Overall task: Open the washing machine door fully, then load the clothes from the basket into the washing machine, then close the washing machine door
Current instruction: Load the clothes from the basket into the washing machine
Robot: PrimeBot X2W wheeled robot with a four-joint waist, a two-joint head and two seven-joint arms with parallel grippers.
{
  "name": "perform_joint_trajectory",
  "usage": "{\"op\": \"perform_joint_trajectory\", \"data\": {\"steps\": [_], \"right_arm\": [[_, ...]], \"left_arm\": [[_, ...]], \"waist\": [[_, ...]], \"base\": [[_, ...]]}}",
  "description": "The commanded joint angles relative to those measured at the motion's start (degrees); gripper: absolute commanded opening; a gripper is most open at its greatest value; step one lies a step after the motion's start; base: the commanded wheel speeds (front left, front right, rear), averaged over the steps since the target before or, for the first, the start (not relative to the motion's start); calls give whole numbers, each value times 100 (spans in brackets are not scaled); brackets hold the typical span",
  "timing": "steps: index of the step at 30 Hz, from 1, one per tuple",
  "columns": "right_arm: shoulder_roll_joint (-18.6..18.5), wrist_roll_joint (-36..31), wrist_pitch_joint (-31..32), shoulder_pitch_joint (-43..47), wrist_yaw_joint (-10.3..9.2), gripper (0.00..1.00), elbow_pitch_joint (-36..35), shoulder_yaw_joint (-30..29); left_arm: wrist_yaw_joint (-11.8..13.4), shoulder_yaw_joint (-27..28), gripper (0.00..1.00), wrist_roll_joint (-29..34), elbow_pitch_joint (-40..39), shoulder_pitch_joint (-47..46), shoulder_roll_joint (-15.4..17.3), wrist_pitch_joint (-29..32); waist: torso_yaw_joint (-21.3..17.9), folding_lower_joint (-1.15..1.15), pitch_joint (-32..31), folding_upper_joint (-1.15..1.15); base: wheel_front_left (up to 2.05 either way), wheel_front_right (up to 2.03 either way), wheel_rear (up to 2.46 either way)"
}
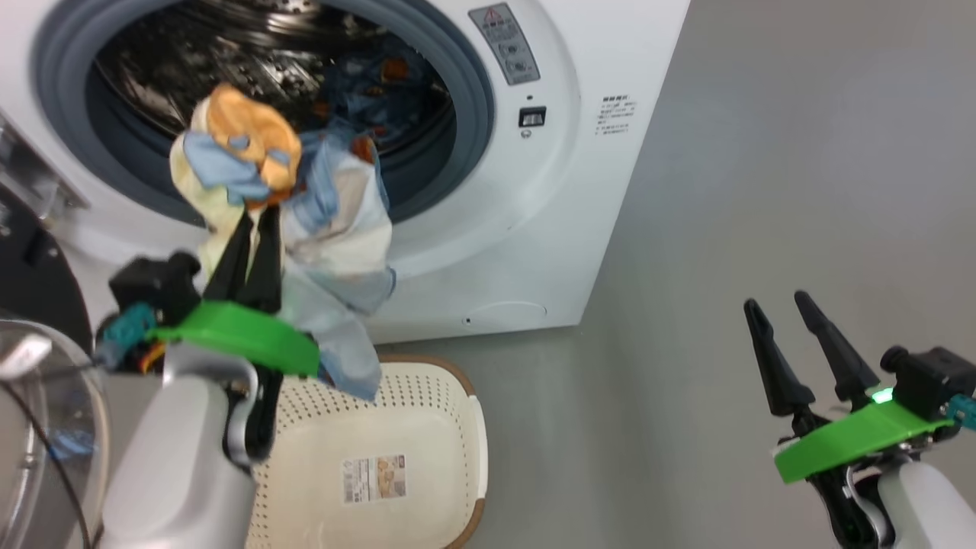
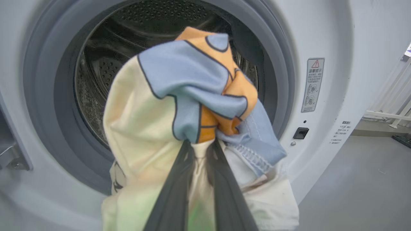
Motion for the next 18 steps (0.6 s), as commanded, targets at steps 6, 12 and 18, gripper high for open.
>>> {"op": "perform_joint_trajectory", "data": {"steps": [6,12,18], "right_arm": [[-52,-28,-27,-329,9,100,-234,43],[29,-43,-27,-550,9,100,-319,30],[108,-54,-27,-801,9,100,-395,46]], "left_arm": [[-145,89,0,59,727,-1238,129,116],[-193,158,0,50,1673,-2344,197,57],[-200,180,0,110,2538,-3382,323,-47]], "waist": [[-252,0,684,0],[-471,0,1280,0],[-731,0,1852,0]], "base": [[0,0,0],[0,0,0],[0,0,0]]}}
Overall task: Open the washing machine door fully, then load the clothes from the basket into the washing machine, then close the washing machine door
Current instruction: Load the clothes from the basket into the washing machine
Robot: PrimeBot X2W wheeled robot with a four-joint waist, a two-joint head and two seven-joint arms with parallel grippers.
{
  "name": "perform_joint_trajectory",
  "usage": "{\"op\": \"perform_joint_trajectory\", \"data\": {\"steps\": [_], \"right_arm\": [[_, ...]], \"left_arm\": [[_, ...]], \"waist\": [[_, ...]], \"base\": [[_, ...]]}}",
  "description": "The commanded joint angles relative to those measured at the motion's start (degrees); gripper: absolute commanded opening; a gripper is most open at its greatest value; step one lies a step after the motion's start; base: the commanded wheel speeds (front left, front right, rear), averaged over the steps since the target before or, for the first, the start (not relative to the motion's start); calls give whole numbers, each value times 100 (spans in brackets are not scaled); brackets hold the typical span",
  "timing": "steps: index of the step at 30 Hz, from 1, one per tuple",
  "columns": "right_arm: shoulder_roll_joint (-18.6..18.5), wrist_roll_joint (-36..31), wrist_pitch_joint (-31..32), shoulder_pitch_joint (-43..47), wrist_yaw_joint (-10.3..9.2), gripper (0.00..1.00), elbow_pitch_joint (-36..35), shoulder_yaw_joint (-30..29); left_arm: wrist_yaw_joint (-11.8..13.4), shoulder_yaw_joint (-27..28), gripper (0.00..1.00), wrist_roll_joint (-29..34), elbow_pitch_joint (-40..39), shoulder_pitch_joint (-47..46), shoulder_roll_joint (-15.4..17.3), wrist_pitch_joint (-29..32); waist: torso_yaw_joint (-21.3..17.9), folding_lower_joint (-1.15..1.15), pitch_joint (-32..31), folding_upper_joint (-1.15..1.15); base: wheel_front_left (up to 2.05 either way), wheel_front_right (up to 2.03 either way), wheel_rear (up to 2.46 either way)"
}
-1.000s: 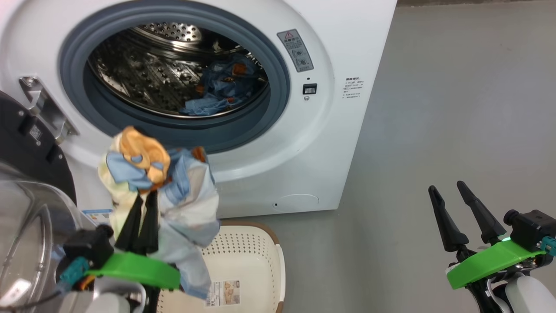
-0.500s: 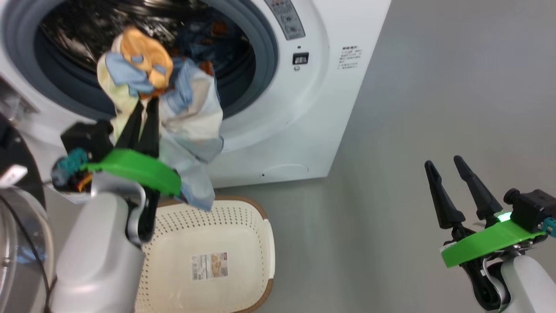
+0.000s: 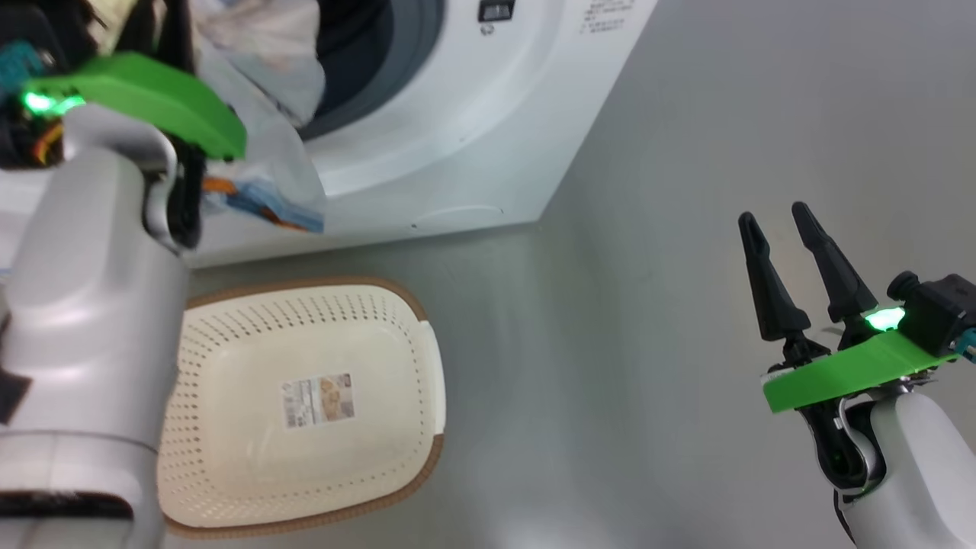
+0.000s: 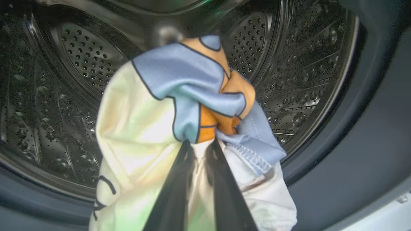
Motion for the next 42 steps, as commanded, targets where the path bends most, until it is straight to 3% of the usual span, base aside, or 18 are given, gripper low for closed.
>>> {"op": "perform_joint_trajectory", "data": {"steps": [1,14,23,24,25,26,42], "right_arm": [[-20,-47,-27,-60,9,100,-165,81],[251,-35,-27,-284,9,100,-218,181],[339,-71,-27,-316,9,100,-264,209],[350,-74,-27,-312,9,100,-251,217],[356,-75,-27,-308,9,100,-237,226],[356,-75,-27,-306,9,100,-227,237],[262,-89,-27,-351,9,100,-233,237]], "left_arm": [[-24,118,0,70,90,-359,279,-79],[73,1,0,324,1219,-1743,665,-420],[322,110,0,549,724,-2084,872,-571],[321,117,22,550,780,-2019,860,-572],[296,112,77,533,917,-1964,834,-573],[269,108,100,515,1027,-1951,808,-573],[90,30,100,569,1270,-1741,676,-575]], "waist": [[-371,0,582,0],[-956,0,1336,0],[-1062,0,1466,0],[-1054,0,1455,0],[-1041,0,1439,0],[-1025,0,1428,0],[-663,0,1265,0]], "base": [[0,0,0],[0,0,0],[0,0,0],[0,0,0],[0,0,0],[0,0,0],[0,0,0]]}}
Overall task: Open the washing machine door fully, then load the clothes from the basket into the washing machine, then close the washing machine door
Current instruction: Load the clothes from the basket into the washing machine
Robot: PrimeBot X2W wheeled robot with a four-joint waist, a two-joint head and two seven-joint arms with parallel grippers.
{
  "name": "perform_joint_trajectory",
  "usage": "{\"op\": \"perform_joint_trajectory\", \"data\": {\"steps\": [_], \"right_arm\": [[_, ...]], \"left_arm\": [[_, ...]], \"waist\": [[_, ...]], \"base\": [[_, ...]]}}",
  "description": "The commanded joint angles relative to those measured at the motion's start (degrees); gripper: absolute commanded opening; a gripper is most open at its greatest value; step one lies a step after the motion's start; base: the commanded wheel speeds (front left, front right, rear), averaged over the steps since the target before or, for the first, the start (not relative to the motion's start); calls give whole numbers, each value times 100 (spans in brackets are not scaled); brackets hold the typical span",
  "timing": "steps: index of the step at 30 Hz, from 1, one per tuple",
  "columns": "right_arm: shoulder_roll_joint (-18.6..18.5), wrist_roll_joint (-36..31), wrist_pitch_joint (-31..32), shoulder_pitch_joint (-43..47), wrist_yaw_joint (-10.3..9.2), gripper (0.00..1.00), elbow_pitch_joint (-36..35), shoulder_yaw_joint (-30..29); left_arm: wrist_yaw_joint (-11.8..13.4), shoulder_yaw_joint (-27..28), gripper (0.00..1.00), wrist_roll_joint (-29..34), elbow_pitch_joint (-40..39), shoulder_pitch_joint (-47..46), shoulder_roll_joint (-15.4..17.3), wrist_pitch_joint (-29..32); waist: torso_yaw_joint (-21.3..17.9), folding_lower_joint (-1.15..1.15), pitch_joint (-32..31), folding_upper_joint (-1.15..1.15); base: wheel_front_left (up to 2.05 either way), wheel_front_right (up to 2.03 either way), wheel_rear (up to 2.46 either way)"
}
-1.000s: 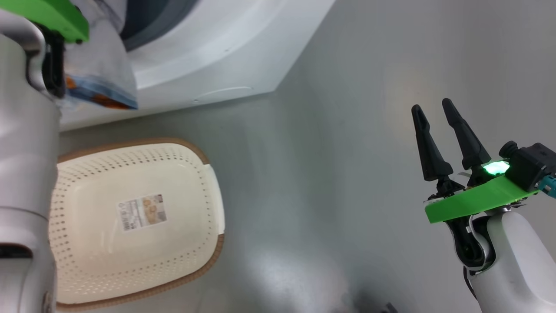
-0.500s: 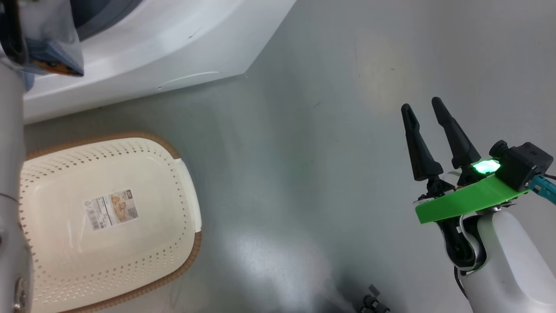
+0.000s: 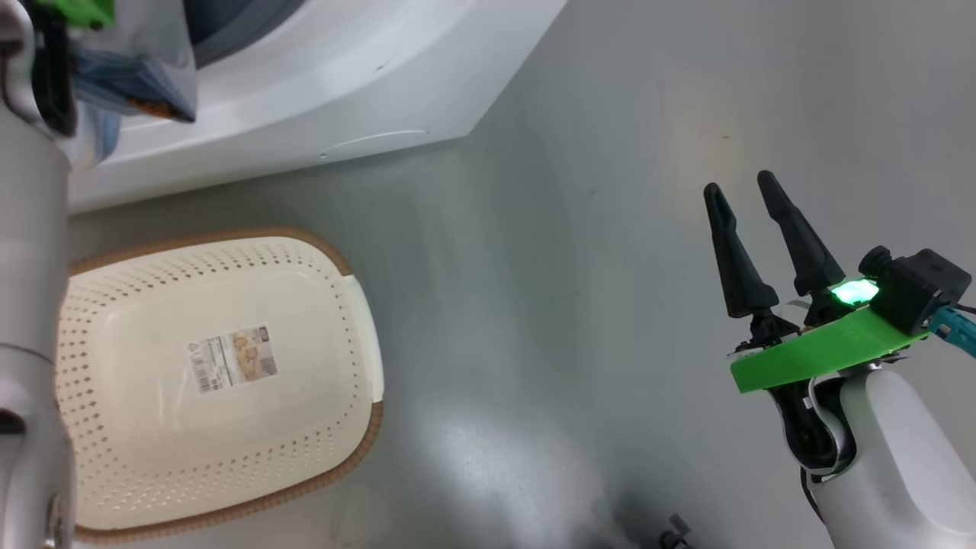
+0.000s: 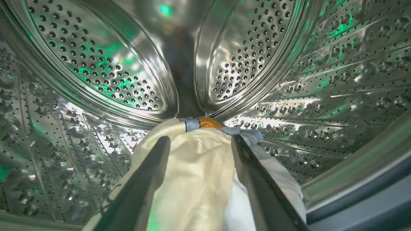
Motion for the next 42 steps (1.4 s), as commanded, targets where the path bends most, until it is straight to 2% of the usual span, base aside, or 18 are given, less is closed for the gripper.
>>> {"op": "perform_joint_trajectory", "data": {"steps": [1,8,20,37,42], "right_arm": [[-95,-42,-27,43,9,100,-114,53],[-129,-38,-27,48,9,100,-140,13],[-82,-32,-27,79,9,100,-145,-27],[-180,-50,-27,161,9,100,-260,-213],[-217,-58,-27,175,9,100,-286,-242]], "left_arm": [[-29,28,100,38,-164,140,178,-22],[-24,51,100,108,-620,530,123,-22],[45,172,100,286,-2060,1804,86,-22],[264,637,100,389,-4859,4333,25,-23],[210,816,100,457,-5534,5059,-2,-23]], "waist": [[68,0,-51,0],[218,0,-128,0],[402,0,-270,0],[669,0,-336,0],[745,0,-327,0]], "base": [[0,0,0],[0,0,0],[0,0,0],[0,0,0],[0,0,0]]}}
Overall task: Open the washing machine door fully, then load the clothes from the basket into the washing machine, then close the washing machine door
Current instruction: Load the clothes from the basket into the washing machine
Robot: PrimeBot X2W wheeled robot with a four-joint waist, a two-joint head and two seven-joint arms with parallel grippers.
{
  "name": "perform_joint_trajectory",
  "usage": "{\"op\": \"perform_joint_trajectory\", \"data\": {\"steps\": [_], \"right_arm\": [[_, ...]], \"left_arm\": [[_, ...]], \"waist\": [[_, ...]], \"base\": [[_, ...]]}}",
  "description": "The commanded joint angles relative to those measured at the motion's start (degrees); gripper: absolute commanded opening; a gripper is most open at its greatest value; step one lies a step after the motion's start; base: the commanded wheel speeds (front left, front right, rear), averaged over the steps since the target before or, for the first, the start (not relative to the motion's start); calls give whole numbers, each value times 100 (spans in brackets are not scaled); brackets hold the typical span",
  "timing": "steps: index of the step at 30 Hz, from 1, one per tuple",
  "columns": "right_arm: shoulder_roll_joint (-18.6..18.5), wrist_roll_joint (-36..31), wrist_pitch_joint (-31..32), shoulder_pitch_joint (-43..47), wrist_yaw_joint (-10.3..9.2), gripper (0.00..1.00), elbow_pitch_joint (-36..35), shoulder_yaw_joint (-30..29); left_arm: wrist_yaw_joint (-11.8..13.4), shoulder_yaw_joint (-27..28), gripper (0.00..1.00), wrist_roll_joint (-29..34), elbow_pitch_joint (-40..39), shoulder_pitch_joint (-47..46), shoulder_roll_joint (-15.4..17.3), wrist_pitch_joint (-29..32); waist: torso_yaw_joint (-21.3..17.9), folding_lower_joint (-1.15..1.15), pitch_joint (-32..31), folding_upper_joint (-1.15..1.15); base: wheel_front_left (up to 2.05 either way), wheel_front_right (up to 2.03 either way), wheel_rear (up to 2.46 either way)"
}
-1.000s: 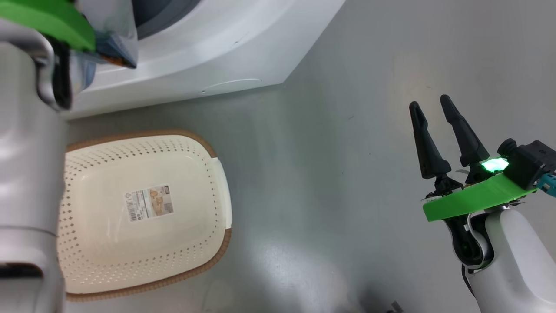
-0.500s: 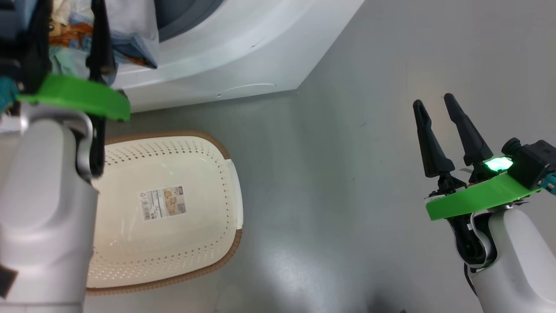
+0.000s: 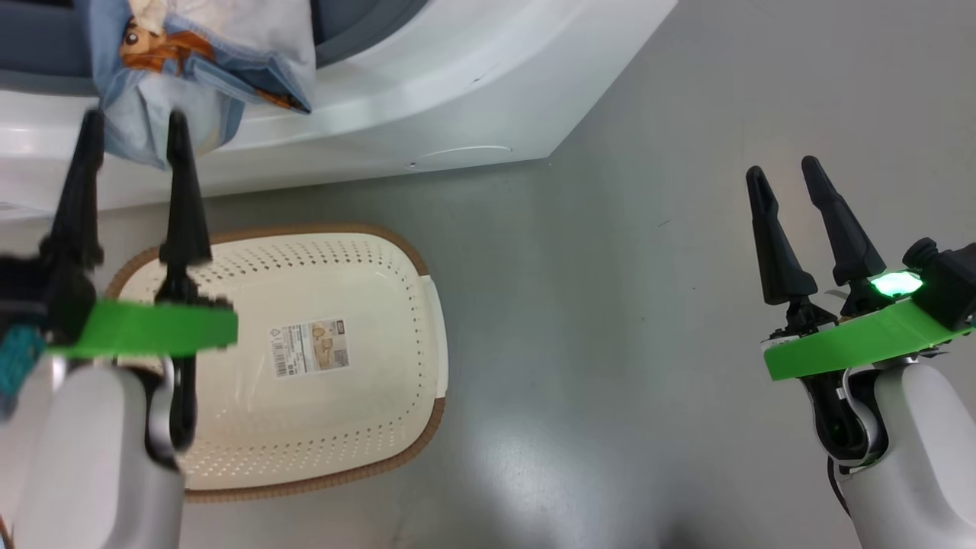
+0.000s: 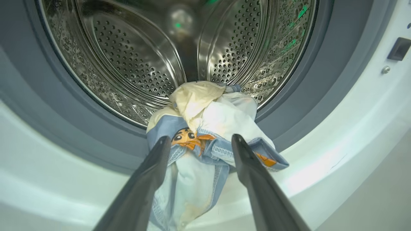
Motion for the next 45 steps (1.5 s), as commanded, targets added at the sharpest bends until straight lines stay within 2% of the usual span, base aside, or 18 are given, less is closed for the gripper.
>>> {"op": "perform_joint_trajectory", "data": {"steps": [1,7,13,28,36,45], "right_arm": [[-87,-55,-27,152,9,100,-152,69],[-138,-68,-27,205,9,100,-244,-16],[-173,-83,-27,327,9,100,-335,-71],[-216,-76,-27,351,9,100,-414,44],[-209,-71,-27,359,9,100,-371,85],[-171,-67,-27,315,9,100,-373,106]], "left_arm": [[-2,241,100,48,-294,335,156,-21],[-48,399,100,123,-815,974,114,-22],[-73,523,100,110,-1060,1500,-150,-22],[-254,672,100,220,-961,1476,-334,-22],[-334,620,100,256,-477,1142,-325,-15],[-459,553,100,123,857,211,-176,123]], "waist": [[31,0,3,0],[97,0,20,0],[156,0,-18,0],[149,0,-110,0],[151,0,-158,0],[62,0,-113,0]], "base": [[0,0,0],[0,0,0],[0,0,0],[0,0,0],[0,0,0],[0,0,0]]}}
